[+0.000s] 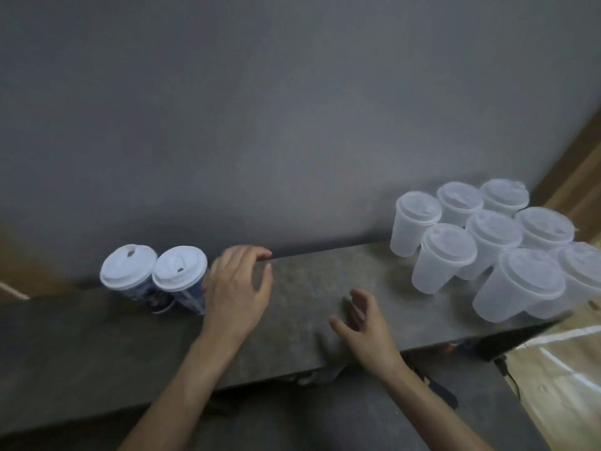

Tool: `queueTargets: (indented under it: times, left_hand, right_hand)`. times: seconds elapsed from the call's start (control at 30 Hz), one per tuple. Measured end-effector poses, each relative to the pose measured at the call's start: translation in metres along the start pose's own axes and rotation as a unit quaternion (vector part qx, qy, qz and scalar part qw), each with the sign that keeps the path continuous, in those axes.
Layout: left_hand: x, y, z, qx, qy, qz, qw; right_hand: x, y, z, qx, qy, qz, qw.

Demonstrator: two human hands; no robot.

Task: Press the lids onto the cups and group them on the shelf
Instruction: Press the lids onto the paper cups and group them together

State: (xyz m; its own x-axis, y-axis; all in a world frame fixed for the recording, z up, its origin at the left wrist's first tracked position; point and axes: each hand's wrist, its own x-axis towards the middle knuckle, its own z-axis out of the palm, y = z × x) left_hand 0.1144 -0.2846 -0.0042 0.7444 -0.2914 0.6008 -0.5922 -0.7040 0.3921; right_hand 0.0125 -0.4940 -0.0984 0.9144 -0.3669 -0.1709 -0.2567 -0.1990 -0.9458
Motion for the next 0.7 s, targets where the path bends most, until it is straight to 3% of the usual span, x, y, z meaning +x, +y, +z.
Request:
queueTargets:
  times: [0.07,0.2,0.27,0.37,0.47,0.57,0.7]
  left_hand:
    - [0.003,-0.024,-0.022,0.099,0.025,-0.033,0.994]
    - [0.001,-0.074,-0.044,0.279,-0.117,-0.112,0.947]
    - [-0.002,-0.087,-0.043,0.304,-0.146,-0.097,0.936]
    - [0.000,-0.094,-0.043,0.308,-0.107,-0.049,0.944]
    - [-0.002,-0.080,-0.037,0.215,-0.086,-0.023,0.973]
    - [-0.012,-0.037,-0.017,0.070,-0.113,0.018,0.991]
    - [-0.021,0.001,0.010,-0.191,-0.196,-0.023,0.962]
  right_hand:
    - [0.006,-0.011,0.019,-0.055,-0.038,-0.044,0.997]
    - [0.015,-0.027,0.050,-0.166,-0.103,-0.130,0.972]
    - [0.016,-0.032,0.061,-0.188,-0.141,-0.155,0.960]
    - [0.017,-0.038,0.073,-0.191,-0.168,-0.187,0.949]
    - [0.016,-0.043,0.081,-0.161,-0.172,-0.197,0.952]
    - [0.016,-0.046,0.080,-0.070,-0.169,-0.186,0.965]
    - [0.019,-0.038,0.064,-0.039,-0.079,-0.182,0.979]
